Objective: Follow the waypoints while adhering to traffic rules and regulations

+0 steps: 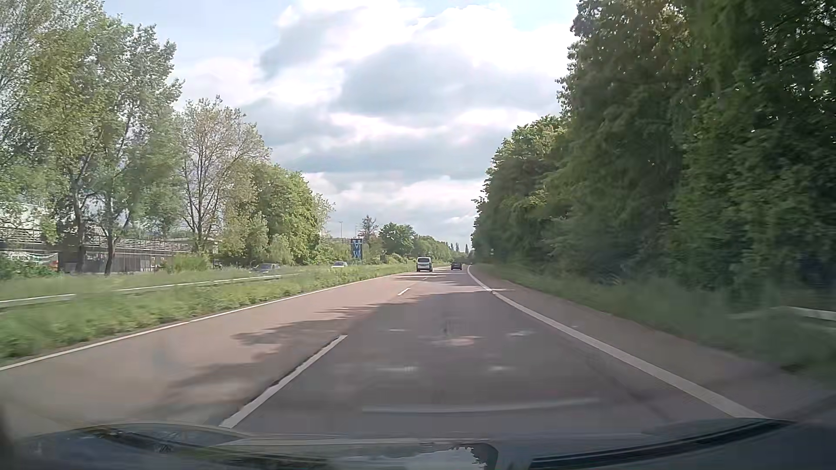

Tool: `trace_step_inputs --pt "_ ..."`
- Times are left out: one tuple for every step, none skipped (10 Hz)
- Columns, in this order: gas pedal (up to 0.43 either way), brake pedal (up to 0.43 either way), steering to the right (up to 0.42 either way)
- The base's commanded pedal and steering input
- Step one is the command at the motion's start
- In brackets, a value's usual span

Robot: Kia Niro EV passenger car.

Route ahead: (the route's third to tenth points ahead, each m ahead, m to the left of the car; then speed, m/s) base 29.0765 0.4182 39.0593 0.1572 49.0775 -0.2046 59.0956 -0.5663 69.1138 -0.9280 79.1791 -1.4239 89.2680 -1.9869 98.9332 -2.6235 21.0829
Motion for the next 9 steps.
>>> trace_step_inputs --pt "0.197 0.000 0.010" --pt "0.197 0.000 0.010" --pt "0.197 0.000 0.010" --pt "0.189 0.000 0.010" --pt "0.177 0.000 0.010" --pt "0.177 0.000 0.010" --pt "0.177 0.000 0.010" --pt "0.177 0.000 0.010" --pt "0.177 0.000 0.008"
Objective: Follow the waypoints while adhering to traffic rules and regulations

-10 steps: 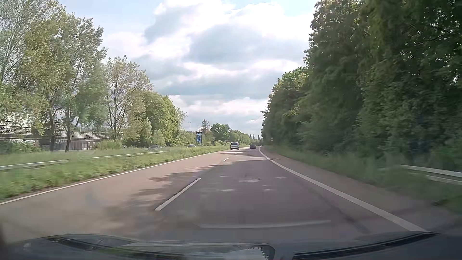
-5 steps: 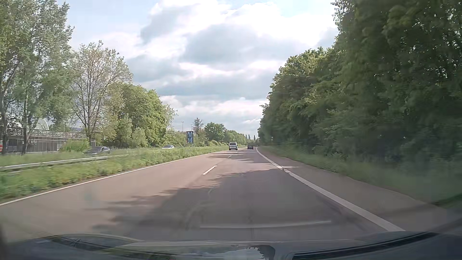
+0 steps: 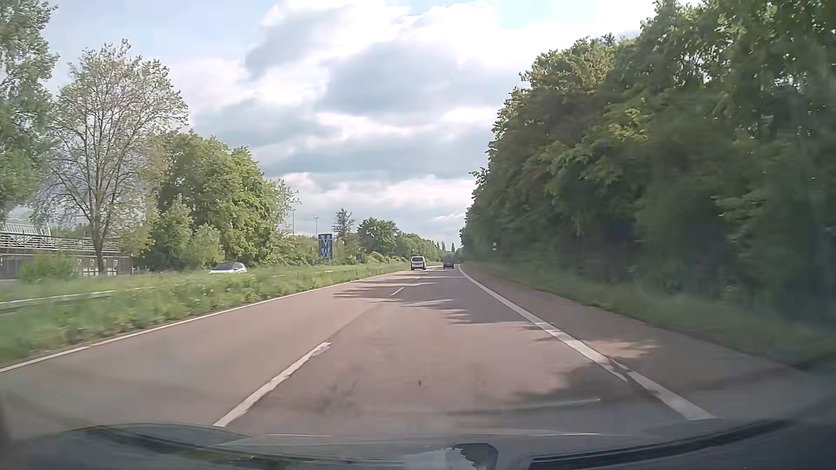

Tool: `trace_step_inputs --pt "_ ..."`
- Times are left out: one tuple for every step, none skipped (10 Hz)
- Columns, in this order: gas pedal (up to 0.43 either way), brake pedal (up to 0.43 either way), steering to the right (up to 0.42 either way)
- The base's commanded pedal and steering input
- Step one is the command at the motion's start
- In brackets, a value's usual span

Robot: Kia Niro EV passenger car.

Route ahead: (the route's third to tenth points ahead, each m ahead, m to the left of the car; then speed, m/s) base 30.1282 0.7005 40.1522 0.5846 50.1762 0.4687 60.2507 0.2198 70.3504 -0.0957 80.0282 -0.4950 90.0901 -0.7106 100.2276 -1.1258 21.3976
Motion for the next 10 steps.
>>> trace_step_inputs --pt "0.189 0.000 0.008" --pt "0.189 0.000 0.007" --pt "0.189 0.000 0.004" --pt "0.189 0.000 0.003" --pt "0.189 0.000 0.003" --pt "0.189 0.000 0.003" --pt "0.189 0.000 0.003" --pt "0.189 0.000 0.003" --pt "0.189 0.000 0.003" --pt "0.189 0.000 0.003"
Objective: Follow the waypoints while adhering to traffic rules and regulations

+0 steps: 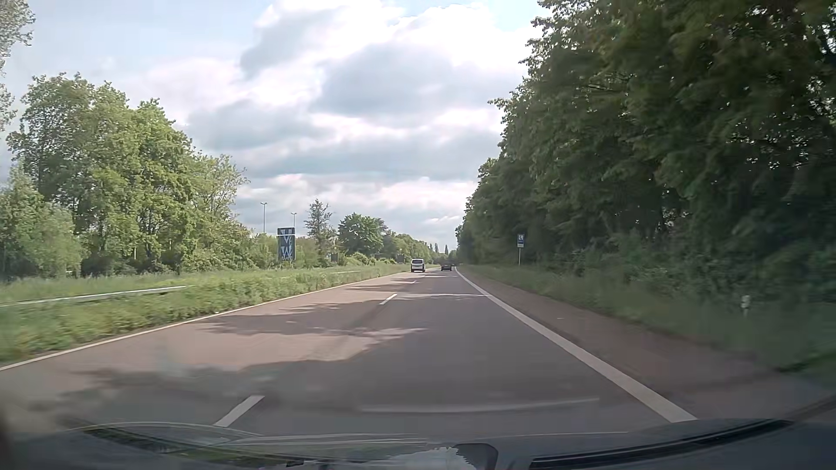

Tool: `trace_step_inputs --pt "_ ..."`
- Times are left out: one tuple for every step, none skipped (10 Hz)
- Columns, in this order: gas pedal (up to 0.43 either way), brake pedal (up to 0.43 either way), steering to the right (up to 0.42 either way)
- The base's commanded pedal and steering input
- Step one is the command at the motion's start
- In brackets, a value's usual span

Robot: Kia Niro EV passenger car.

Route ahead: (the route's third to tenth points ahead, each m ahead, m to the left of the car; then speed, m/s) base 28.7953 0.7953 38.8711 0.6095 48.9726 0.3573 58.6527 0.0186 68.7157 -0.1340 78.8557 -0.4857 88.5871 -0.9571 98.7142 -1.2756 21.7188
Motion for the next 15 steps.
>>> trace_step_inputs --pt "0.189 0.000 0.003" --pt "0.189 0.000 0.003" --pt "0.189 0.000 0.003" --pt "0.189 0.000 0.003" --pt "0.197 0.000 0.003" --pt "0.197 0.000 0.003" --pt "0.197 0.000 0.003" --pt "0.197 0.000 0.003" --pt "0.197 0.000 0.003" --pt "0.197 0.000 0.003" --pt "0.197 0.000 0.003" --pt "0.197 0.000 0.003" --pt "0.197 0.000 0.003" --pt "0.197 0.000 0.003" --pt "0.197 0.000 0.003"
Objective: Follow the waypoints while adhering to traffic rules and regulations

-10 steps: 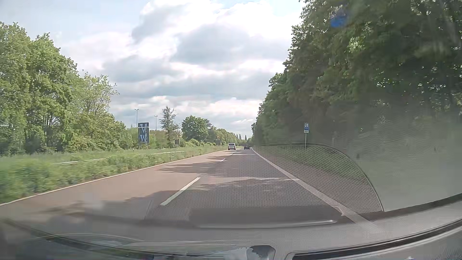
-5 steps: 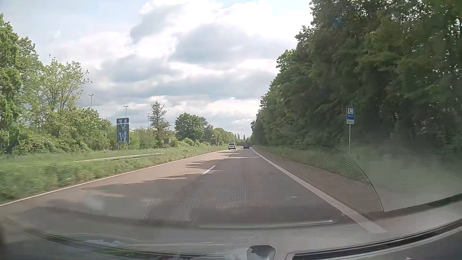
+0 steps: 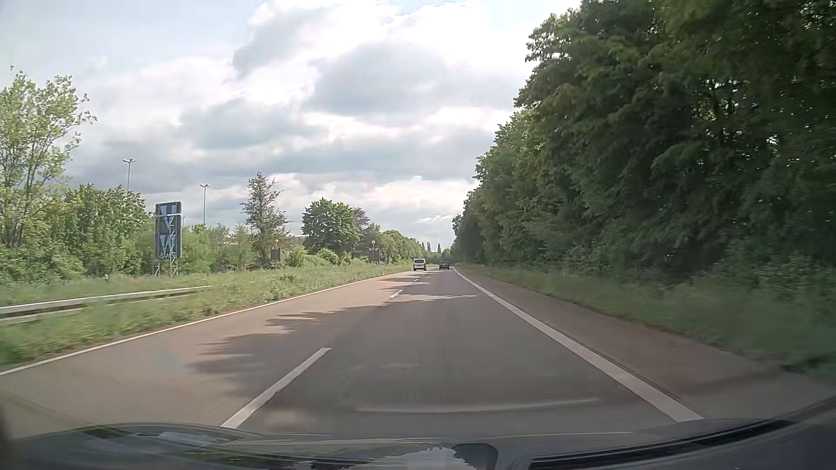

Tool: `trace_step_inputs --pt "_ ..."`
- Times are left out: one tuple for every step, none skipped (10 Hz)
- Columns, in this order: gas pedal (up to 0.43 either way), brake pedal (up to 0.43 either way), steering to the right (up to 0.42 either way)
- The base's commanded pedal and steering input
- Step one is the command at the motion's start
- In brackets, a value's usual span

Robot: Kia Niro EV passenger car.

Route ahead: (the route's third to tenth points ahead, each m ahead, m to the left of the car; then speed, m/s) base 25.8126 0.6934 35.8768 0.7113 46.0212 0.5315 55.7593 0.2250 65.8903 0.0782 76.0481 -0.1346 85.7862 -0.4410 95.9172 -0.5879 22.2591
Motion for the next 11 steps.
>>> trace_step_inputs --pt "0.197 0.000 0.003" --pt "0.197 0.000 0.003" --pt "0.197 0.000 0.003" --pt "0.197 0.000 0.003" --pt "0.209 0.000 0.003" --pt "0.209 0.000 0.003" --pt "0.209 0.000 0.003" --pt "0.209 0.000 0.003" --pt "0.209 0.000 0.003" --pt "0.209 0.000 0.003" --pt "0.209 0.000 0.003"
